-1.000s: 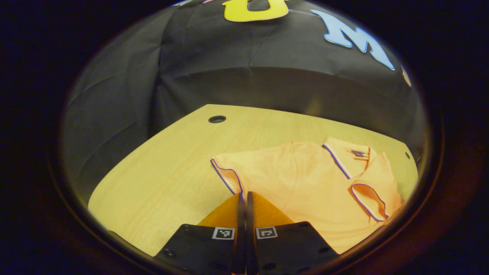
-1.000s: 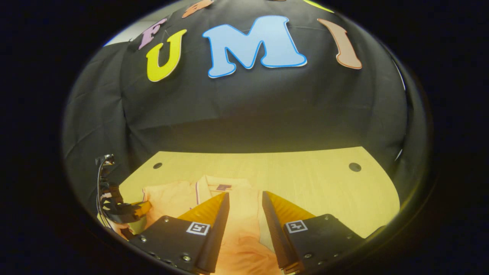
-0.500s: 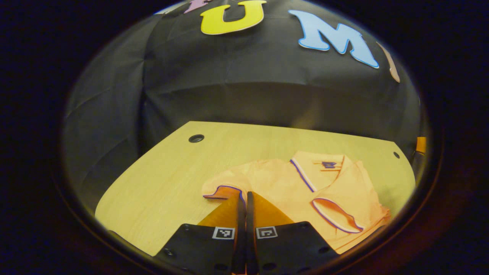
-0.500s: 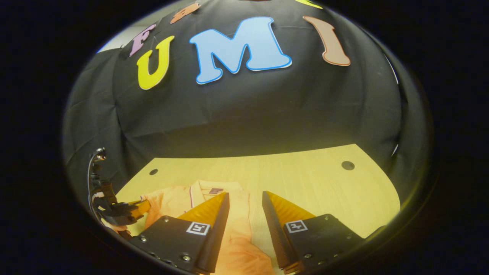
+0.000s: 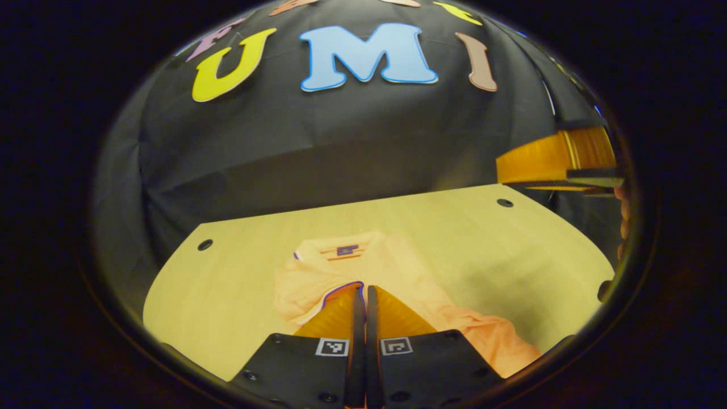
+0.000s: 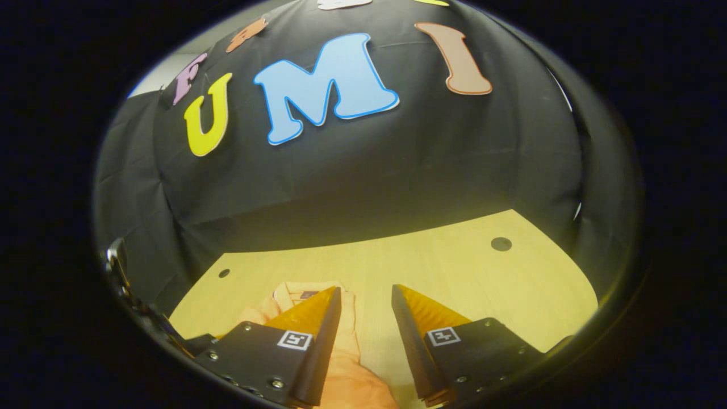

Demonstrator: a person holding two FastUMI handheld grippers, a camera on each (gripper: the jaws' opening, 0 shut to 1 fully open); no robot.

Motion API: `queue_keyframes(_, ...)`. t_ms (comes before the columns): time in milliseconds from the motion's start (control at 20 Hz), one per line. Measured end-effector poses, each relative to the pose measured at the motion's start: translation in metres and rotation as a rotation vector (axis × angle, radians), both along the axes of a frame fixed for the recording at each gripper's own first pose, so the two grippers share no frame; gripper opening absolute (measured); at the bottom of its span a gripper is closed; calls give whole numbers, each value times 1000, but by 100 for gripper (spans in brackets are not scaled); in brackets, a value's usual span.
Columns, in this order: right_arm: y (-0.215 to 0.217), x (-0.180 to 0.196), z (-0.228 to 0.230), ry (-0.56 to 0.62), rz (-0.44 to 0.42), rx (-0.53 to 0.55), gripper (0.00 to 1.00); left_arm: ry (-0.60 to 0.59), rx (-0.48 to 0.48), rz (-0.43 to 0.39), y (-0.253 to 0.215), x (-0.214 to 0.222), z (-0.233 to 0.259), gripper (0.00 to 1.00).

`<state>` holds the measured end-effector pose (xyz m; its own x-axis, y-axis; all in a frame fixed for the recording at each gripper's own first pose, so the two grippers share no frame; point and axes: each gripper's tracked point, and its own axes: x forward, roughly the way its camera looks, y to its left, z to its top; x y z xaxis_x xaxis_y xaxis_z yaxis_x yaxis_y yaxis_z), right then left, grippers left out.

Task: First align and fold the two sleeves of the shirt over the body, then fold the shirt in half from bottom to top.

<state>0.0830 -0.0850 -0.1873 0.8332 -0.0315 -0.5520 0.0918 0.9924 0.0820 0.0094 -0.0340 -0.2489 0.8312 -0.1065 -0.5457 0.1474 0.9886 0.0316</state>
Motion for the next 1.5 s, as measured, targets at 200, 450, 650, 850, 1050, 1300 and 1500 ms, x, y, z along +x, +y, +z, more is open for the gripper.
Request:
queue_keyframes(200,-18,-2,4,-6,-34,15,59,57,-20,29,-17,-1,-41,7)
queue_keyframes(450,-23,-3,6,-11,-42,47,59,115,-90,13,-27,0,-63,19)
queue_keyframes(650,-17,-2,2,0,-30,48,59,121,-89,11,-26,-2,-64,70)
queue_keyframes(850,-15,-2,1,2,-27,35,51,118,-84,54,-6,-13,-57,96)
queue_keyframes(1050,-13,-2,-2,11,-28,19,59,99,-94,93,26,-35,-41,96)
queue_keyframes(1300,-5,-7,-9,37,-11,-23,59,95,-77,167,85,-78,-31,94)
queue_keyframes(1500,8,-49,-31,73,39,-111,59,114,-55,188,125,-126,-32,94)
